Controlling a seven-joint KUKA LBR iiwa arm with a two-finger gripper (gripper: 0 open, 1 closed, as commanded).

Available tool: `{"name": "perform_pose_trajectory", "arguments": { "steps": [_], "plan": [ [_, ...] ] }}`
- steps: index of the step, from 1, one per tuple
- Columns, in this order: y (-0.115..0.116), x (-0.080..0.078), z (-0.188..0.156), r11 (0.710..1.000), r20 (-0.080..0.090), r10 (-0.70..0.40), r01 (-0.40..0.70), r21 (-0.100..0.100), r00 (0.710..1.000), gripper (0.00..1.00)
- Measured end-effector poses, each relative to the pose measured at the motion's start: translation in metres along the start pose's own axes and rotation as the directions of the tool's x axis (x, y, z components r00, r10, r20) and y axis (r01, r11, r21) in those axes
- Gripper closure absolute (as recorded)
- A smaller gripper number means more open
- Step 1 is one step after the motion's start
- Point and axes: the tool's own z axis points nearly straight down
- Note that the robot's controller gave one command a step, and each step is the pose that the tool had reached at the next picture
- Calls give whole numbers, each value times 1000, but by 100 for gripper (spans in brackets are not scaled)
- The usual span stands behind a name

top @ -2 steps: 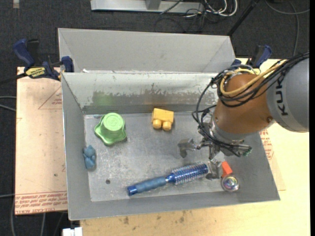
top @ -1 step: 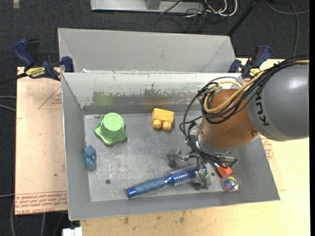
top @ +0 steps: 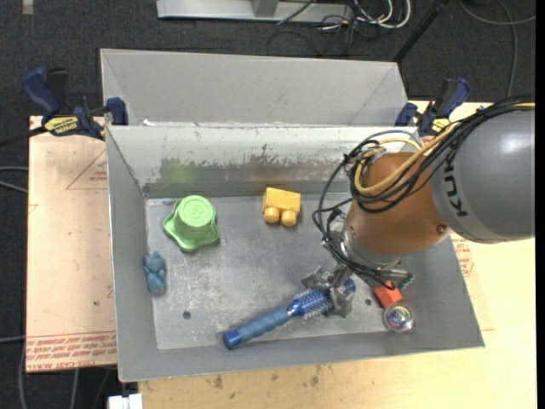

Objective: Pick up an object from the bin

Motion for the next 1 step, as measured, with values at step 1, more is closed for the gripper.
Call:
{"name": "perform_pose_trajectory", "arguments": {
  "steps": [1],
  "plan": [
    [-8,-23,-179,997,8,71,-71,7,997,100]
  ]
}}
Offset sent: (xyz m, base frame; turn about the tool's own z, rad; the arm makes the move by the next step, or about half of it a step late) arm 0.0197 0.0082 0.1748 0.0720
